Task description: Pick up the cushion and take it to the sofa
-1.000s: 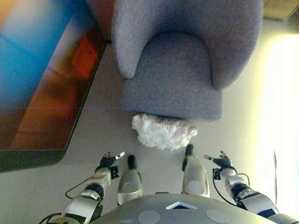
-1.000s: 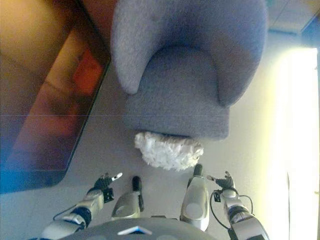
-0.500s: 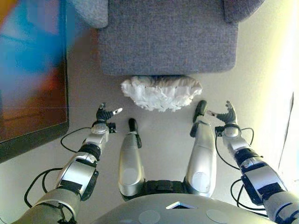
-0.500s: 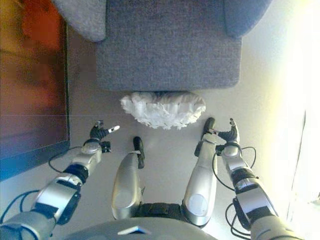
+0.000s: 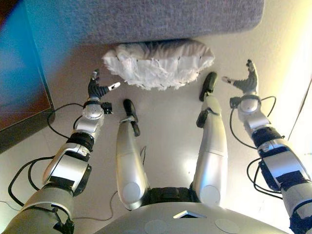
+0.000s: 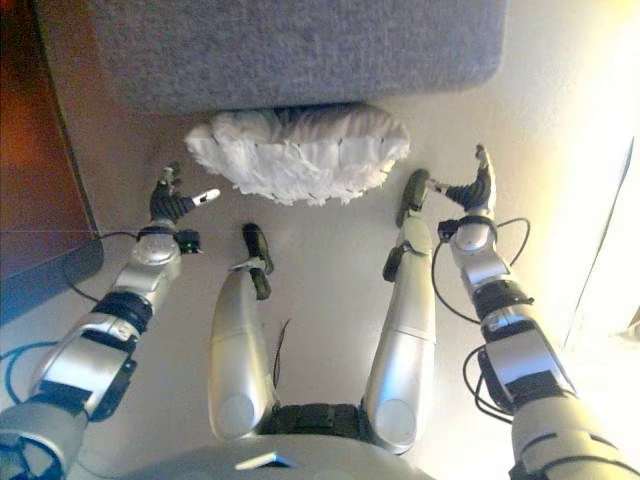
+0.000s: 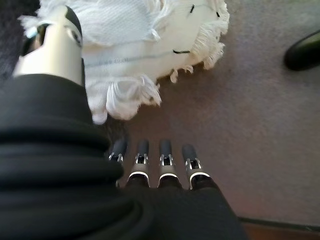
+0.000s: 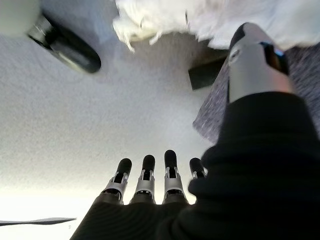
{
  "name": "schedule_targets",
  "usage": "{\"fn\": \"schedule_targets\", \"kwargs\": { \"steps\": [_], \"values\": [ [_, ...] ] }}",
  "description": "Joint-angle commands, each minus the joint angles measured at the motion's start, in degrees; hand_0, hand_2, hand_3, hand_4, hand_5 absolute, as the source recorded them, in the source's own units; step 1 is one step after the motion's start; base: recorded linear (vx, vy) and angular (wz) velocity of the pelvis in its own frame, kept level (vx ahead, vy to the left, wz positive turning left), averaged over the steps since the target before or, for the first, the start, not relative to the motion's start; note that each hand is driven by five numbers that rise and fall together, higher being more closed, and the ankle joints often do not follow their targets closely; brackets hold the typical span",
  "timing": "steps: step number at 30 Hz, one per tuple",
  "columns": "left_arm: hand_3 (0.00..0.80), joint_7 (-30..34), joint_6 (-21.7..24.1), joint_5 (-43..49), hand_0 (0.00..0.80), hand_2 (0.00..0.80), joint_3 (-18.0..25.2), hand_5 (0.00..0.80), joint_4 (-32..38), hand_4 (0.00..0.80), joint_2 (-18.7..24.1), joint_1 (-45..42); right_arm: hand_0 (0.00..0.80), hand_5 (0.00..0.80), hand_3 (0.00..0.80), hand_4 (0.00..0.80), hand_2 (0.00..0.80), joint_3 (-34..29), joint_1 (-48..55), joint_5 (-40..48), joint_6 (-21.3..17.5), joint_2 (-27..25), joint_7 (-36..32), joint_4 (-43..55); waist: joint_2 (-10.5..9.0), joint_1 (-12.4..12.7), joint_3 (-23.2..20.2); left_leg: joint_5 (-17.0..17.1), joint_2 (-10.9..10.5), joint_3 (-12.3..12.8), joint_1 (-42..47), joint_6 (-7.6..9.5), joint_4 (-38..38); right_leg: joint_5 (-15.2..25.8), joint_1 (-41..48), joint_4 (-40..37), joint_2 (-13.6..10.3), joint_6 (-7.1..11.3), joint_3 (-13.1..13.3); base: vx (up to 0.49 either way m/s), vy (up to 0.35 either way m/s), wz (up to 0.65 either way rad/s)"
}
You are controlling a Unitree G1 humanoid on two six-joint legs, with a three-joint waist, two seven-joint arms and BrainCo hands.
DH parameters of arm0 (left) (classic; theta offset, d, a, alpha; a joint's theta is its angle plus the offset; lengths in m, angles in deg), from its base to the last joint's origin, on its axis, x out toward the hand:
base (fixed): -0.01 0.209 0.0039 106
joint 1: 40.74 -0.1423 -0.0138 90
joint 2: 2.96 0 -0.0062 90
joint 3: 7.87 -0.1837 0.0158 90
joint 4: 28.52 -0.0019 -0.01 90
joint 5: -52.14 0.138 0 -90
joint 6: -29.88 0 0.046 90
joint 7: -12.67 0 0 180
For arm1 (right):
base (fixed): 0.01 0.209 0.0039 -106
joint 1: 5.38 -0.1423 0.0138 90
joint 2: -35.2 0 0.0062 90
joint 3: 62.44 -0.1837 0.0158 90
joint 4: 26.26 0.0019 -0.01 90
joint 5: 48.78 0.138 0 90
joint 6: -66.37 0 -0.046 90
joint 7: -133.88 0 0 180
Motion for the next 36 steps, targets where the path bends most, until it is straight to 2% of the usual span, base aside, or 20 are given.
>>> {"fn": "schedule_targets", "kwargs": {
  "steps": [1, 9, 12, 18, 19, 20, 21, 22, 23, 24, 25, 26, 27, 28, 29, 30, 31, 32, 33, 36],
  "values": [
    [0.000, -2.40, 2.99, -3.05, 0.000, 0.000, 1.62, 0.000, 2.17, 0.000, 4.24, -0.42, 0.000, 0.000, 0.000, 0.000, 0.000, 0.11, -0.61, 0.12, -0.21, -4.71, 1.47, 4.43, 0.90, -0.78, 0.04, 11.58, 1.99, -3.95, -7.86, 0.52, -3.91, -2.90, -3.99, 8.74, -6.21, 7.20, 7.91, -0.025, 0.045, -0.02],
    [0.000, -0.84, 3.38, -3.40, 0.000, 0.000, 0.41, 0.000, 3.55, 0.000, 9.36, 7.70, 0.000, 0.000, 0.000, 0.000, 0.000, 4.62, -9.59, 1.65, -2.40, -8.35, -1.94, 5.38, 0.64, 0.13, 0.04, 11.35, 1.70, -6.06, -20.87, 0.96, 0.21, -3.98, -17.12, 14.84, -6.35, 7.66, 9.69, -0.023, 0.004, 0.05],
    [0.000, 0.76, 3.82, -3.67, 0.000, 0.000, -0.94, 0.000, 3.85, 0.000, 10.31, 10.54, 0.000, 0.000, 0.000, 0.000, 0.000, 7.37, -13.49, 3.32, -4.08, -9.57, -6.25, 6.25, 0.72, 0.33, 0.04, 11.39, 1.49, -6.63, -23.79, 0.94, 0.57, -4.06, -20.24, 15.54, -6.47, 8.00, 10.19, -0.020, 0.007, 0.12],
    [0.000, 9.19, 4.89, -8.91, 0.000, 0.000, -3.99, 0.000, 6.66, 0.000, 11.01, 15.92, 0.000, 0.000, 0.000, 0.000, 0.000, 13.49, -19.46, 8.34, -7.49, -9.75, -21.08, 12.46, 1.16, 0.15, 0.04, 12.60, 1.35, -6.73, -26.65, 0.65, -0.78, -3.10, -23.53, 14.28, -7.13, 8.48, 10.58, -0.021, 0.021, 0.04],
    [0.000, 10.53, 5.63, -9.75, 0.000, 0.000, -4.53, 0.000, 6.34, 0.000, 11.16, 16.26, 0.000, 0.000, 0.000, 0.000, 0.000, 12.51, -17.78, 8.13, -11.84, -9.98, -24.33, 11.22, 1.20, 0.00, 0.04, 12.65, 1.62, -6.86, -26.88, 0.32, -0.93, -2.78, -23.53, 13.59, -6.79, 8.57, 10.53, -0.055, 0.045, 0.06],
    [0.000, 11.73, 7.05, -11.29, 0.000, 0.000, -5.80, 0.000, 6.17, 0.000, 11.44, 16.25, 0.000, 0.000, 0.000, 0.000, 0.000, 11.86, -15.53, 8.75, -18.79, -10.82, -28.19, 8.56, 1.14, -0.37, 0.04, 12.76, 1.48, -6.98, -27.11, 0.34, -1.37, -2.36, -23.84, 12.73, -6.59, 8.78, 10.54, -0.039, 0.036, 0.04],
    [0.000, 12.41, 7.75, -11.87, 0.000, 0.000, -6.49, 0.000, 6.74, 0.000, 11.55, 16.03, 0.000, 0.000, 0.000, 0.000, 0.000, 11.46, -13.23, 9.95, -23.56, -11.46, -30.80, 7.53, 0.87, -0.52, 0.04, 12.65, 1.57, -7.01, -27.01, 0.49, -2.09, -2.50, -23.87, 12.20, -6.42, 8.90, 10.36, -0.022, 0.016, 0.04],
    [0.000, 12.69, 7.90, -11.89, 0.000, 0.000, -6.82, 0.000, 7.58, 0.000, 11.47, 15.86, 0.000, 0.000, 0.000, 0.000, 0.000, 11.68, -11.95, 11.04, -25.70, -11.87, -31.80, 7.97, 0.59, -0.73, 0.04, 12.84, 1.55, -6.84, -26.79, 0.67, -3.10, -2.59, -23.84, 11.71, -6.46, 9.00, 10.20, -0.001, -0.024, 0.06],
    [0.000, 14.66, 7.81, -12.78, 0.000, 0.000, -6.77, 0.000, 7.99, 0.000, 11.38, 15.93, 0.000, 0.000, 0.000, 0.000, 0.000, 11.52, -10.52, 24.32, -23.77, -11.85, -42.46, 8.93, 0.33, -0.83, 0.04, 12.92, 1.75, -6.53, -26.62, 0.59, -3.66, -2.64, -23.74, 11.28, -6.43, 9.04, 9.98, 0.072, -0.039, 0.07],
    [0.000, 17.16, 8.14, -14.69, 0.000, 0.000, -7.41, 0.000, 8.14, 0.000, 10.94, 15.52, 0.000, 0.000, 0.000, 0.000, 0.000, 10.69, -8.91, 23.93, -25.42, -11.01, -44.98, 8.05, 0.25, -0.60, 0.04, 11.46, 2.30, -6.53, -24.88, -0.23, -3.42, -4.46, -22.17, 12.05, -6.01, 9.04, 9.71, 0.070, -0.026, 0.05],
    [0.000, 18.33, 8.13, -15.88, 0.000, 0.000, -7.63, 0.000, 8.26, 0.000, 10.85, 15.64, 0.000, 0.000, 0.000, 0.000, 0.000, 10.83, -9.00, 24.49, -25.53, -10.94, -45.83, 8.01, 0.23, -0.60, 0.04, 11.55, 2.26, -6.49, -24.82, -0.23, -3.50, -4.45, -22.17, 12.12, -6.00, 9.04, 9.70, 0.069, -0.012, 0.03],
    [0.000, 20.23, 7.18, -18.15, 0.000, 0.000, -8.27, 0.000, 8.80, 0.000, 10.27, 16.78, 0.000, 0.000, 0.000, 0.000, 0.000, 12.45, -10.64, 16.38, -27.25, -10.77, -37.67, 8.53, 0.29, -0.45, 0.04, 11.61, 2.52, -6.58, -25.55, -0.40, -2.83, -4.44, -22.73, 12.55, -6.12, 9.04, 9.83, -0.084, 0.013, 0.02],
    [0.000, 21.43, 6.93, -19.55, 0.000, 0.000, -8.59, 0.000, 9.09, 0.000, 10.00, 18.42, 0.000, 0.000, 0.000, 0.000, 0.000, 13.83, -13.57, 24.04, -28.97, -10.92, -44.25, 9.59, 0.37, -0.57, 0.04, 13.38, 2.23, -6.62, -27.62, -0.05, -2.92, -2.44, -24.45, 11.80, -6.39, 9.04, 10.04, -0.084, -0.006, 0.04],
    [0.000, 23.58, 5.51, -22.42, 0.000, 0.000, -8.95, 0.000, 10.11, 0.000, 9.22, 19.60, 0.000, 0.000, 0.000, 0.000, 0.000, 14.49, -16.63, 26.01, -24.18, -10.10, -45.43, 12.00, 0.49, -0.20, 0.04, 13.52, 2.10, -7.05, -28.53, -0.17, -2.32, -2.44, -25.24, 12.50, -6.59, 9.04, 10.25, -0.087, -0.013, 0.05],
    [0.000, 24.82, 5.09, -23.90, 0.000, 0.000, -8.92, 0.000, 10.92, 0.000, 8.76, 19.95, 0.000, 0.000, 0.000, 0.000, 0.000, 14.83, -18.24, 27.29, -21.39, -9.68, -46.07, 13.56, 0.53, -0.02, 0.04, 13.56, 2.08, -7.22, -29.00, -0.24, -2.06, -2.43, -25.63, 12.71, -6.75, 9.04, 10.33, -0.008, -0.033, 0.05],
    [0.078, 26.21, 4.98, -24.73, 0.078, 0.078, -8.72, 0.078, 12.22, 0.078, 8.16, 19.96, 0.000, 0.000, 0.000, 0.000, 0.000, 15.15, -19.91, 28.56, -17.79, -9.03, -46.68, 15.53, 0.63, 0.19, 0.04, 13.56, 1.99, -7.44, -29.42, -0.34, -1.79, -2.44, -25.97, 12.88, -6.88, 9.04, 10.42, -0.012, -0.050, 0.03],
    [0.800, 27.33, 4.33, -24.09, 0.800, 0.800, -8.24, 0.800, 14.33, 0.800, 7.47, 19.68, 0.182, 0.182, 0.182, 0.182, 0.182, 15.55, -21.69, 29.43, -12.80, -8.34, -47.60, 17.69, 0.77, 0.59, 0.04, 13.52, 1.84, -7.77, -29.82, -0.50, -1.74, -2.41, -26.29, 12.71, -7.20, 9.04, 10.32, -0.013, -0.057, 0.01],
    [0.800, 26.77, 4.20, -22.64, 0.800, 0.800, -8.25, 0.800, 15.19, 0.800, 7.28, 19.50, 0.445, 0.445, 0.445, 0.445, 0.445, 15.67, -22.18, 30.33, -11.45, -8.14, -48.53, 18.50, 0.80, 0.73, 0.04, 13.59, 1.84, -7.94, -29.99, -0.63, -1.81, -2.35, -26.36, 12.53, -7.37, 9.04, 10.14, -0.019, -0.071, -0.03],
    [0.800, 26.42, 4.44, -22.10, 0.800, 0.800, -8.65, 0.800, 16.85, 0.800, 7.05, 19.02, 0.800, 0.800, 0.800, 0.800, 0.800, 15.57, -22.62, 28.91, -9.03, -7.73, -47.04, 20.10, 0.79, 0.91, 0.04, 13.87, 1.83, -8.25, -30.05, -0.90, -2.04, -2.11, -26.31, 12.15, -7.45, 9.04, 9.84, -0.018, -0.053, -0.04],
    [0.800, 27.31, 4.90, -22.99, 0.800, 0.800, -8.08, 0.800, 20.51, 0.800, 5.88, 16.64, 0.800, 0.800, 0.800, 0.800, 0.800, 15.28, -21.78, 28.90, -8.20, -7.17, -44.29, 22.26, 0.59, 1.24, 0.04, 14.28, 1.97, -8.76, -29.42, -1.08, -2.51, -1.81, -25.67, 11.67, -7.63, 9.04, 9.44, -0.015, -0.048, -0.02]
  ]
}}
